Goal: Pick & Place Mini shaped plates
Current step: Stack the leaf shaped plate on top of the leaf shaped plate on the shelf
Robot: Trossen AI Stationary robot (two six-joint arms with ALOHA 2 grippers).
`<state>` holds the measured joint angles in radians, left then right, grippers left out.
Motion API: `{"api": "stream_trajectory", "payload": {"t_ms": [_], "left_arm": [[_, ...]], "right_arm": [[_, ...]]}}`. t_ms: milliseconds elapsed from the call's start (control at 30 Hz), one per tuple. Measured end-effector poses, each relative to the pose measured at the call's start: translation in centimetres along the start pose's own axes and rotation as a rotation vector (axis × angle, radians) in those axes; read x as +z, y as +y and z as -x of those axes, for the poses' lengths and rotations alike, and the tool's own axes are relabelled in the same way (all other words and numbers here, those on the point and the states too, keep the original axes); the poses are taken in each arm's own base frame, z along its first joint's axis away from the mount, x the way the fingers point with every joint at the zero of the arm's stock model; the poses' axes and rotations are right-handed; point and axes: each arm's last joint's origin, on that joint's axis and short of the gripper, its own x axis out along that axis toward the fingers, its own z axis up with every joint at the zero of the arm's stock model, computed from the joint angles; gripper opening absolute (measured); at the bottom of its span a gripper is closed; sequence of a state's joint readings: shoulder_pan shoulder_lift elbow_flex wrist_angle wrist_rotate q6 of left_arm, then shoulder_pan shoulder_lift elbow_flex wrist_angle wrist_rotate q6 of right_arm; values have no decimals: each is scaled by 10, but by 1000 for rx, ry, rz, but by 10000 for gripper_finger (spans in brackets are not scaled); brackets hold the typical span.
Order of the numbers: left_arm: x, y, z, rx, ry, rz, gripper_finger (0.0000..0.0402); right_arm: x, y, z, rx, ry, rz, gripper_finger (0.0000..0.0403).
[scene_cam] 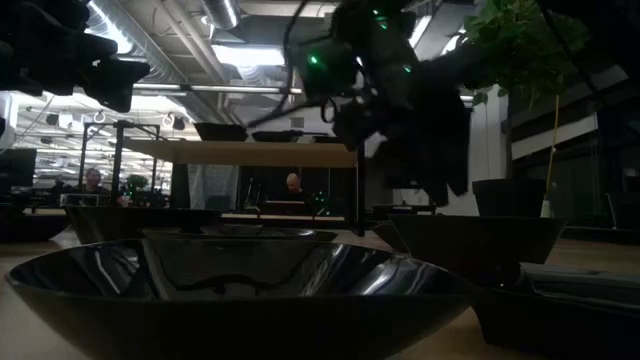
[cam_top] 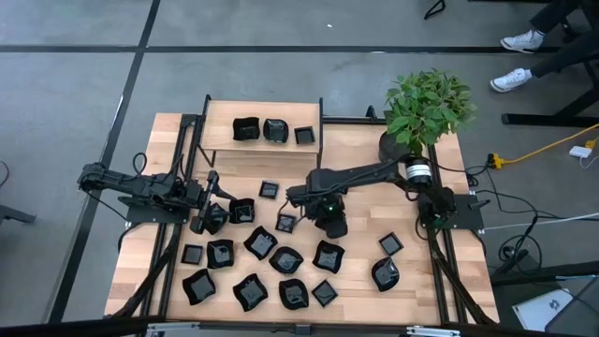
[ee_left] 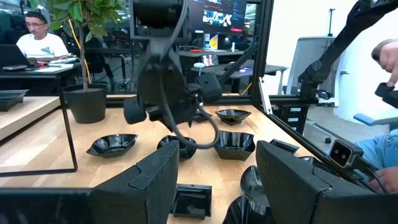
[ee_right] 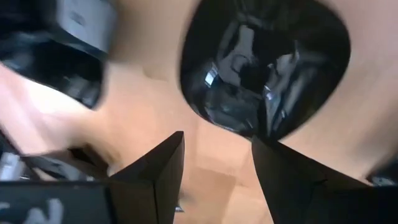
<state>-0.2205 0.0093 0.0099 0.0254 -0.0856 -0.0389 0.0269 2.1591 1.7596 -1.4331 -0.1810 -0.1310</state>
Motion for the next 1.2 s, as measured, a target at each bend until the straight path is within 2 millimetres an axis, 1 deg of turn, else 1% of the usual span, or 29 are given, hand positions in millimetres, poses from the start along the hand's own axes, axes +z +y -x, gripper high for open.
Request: {"api": "stream_trajectory", "payload": {"t_ms": [100,200,367,467,533,633,800,933,1100,1200], "left_arm": [[0,0,0,0,0,0,208],[0,0,0,0,0,0,207],[0,0,0,-1,1,0,208],[0,0,0,0,0,0,208],[0,0,0,0,0,0,208],[0,0,0,-1,0,0,208],[0,0,0,0,0,0,207],[0,0,0,1,0,0,207],[0,0,0,0,1,0,207],[0,0,0,1,1,0,208]], "right_arm": [[-12,-1,-4,-75,21,-28,188],[-24,-1,-4,-112,-24,-50,188],[-46,2,-1,-139,-199,-69,188],[-59,1,-4,-230,-298,-98,188],[-69,-1,-8,-308,-342,-122,188],[-77,-5,-17,-411,-408,-160,188],[-78,-12,-41,-511,-456,-182,188],[-76,-16,-55,-568,-504,-190,188],[-76,-17,-56,-608,-513,-178,187],[-76,-17,-56,-607,-516,-179,174]]}}
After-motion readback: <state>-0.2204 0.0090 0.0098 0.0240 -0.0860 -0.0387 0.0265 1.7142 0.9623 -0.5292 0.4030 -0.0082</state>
